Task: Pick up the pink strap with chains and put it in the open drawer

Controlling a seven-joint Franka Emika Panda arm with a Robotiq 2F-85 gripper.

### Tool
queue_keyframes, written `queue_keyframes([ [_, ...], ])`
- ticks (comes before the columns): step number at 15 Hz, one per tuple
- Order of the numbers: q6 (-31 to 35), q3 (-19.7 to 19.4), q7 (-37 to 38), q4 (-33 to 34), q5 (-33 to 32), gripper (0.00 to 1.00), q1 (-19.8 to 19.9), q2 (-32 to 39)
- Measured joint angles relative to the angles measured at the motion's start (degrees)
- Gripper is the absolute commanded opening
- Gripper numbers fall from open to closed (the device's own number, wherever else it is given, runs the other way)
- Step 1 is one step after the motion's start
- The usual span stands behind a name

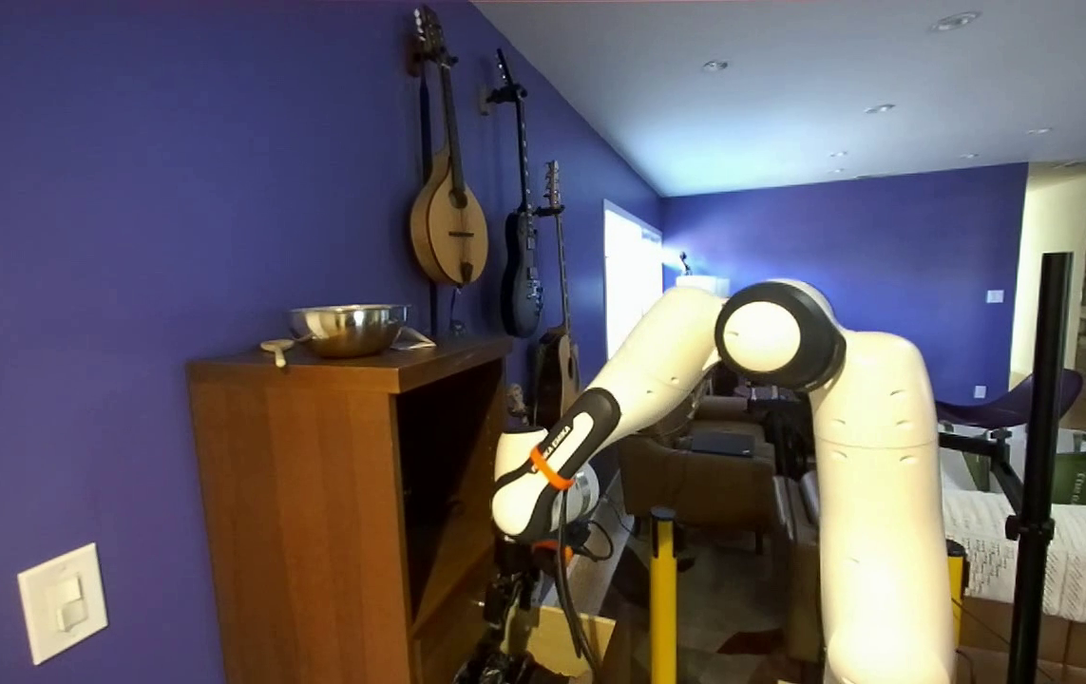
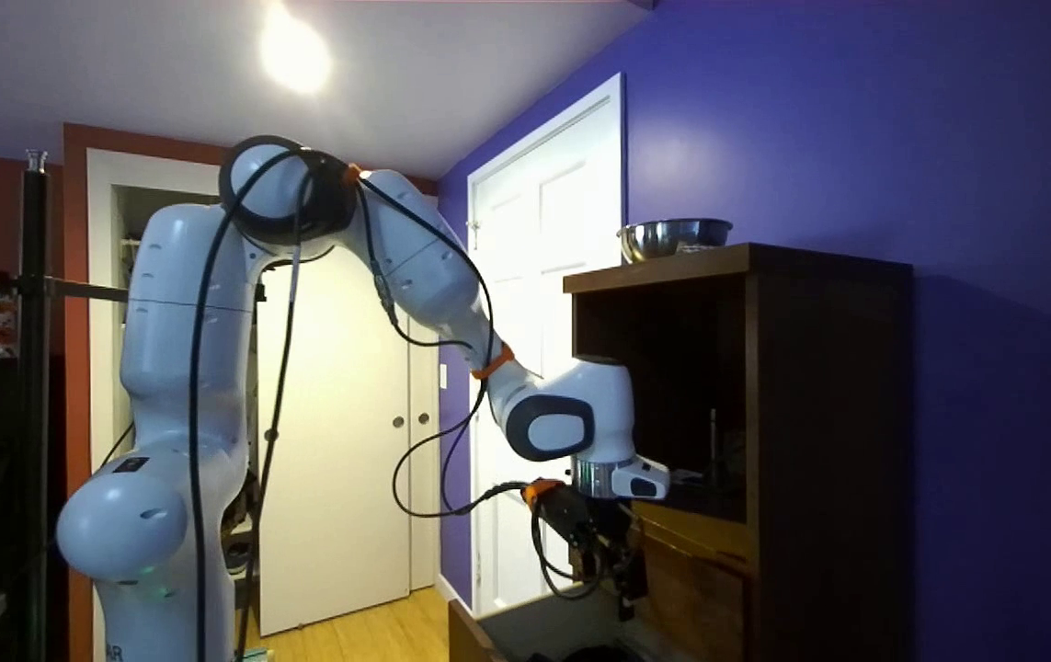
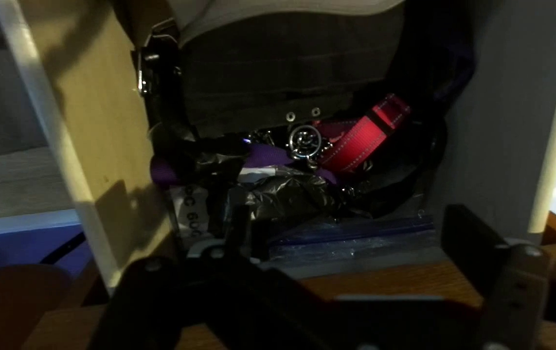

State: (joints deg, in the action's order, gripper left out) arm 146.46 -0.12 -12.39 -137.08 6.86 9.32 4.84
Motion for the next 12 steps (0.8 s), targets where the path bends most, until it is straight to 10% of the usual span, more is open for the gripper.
queue_keyframes([
  [12, -23.50, -2.84, -1.43, 0.84, -2.56, 1.00, -3.42, -23.72],
])
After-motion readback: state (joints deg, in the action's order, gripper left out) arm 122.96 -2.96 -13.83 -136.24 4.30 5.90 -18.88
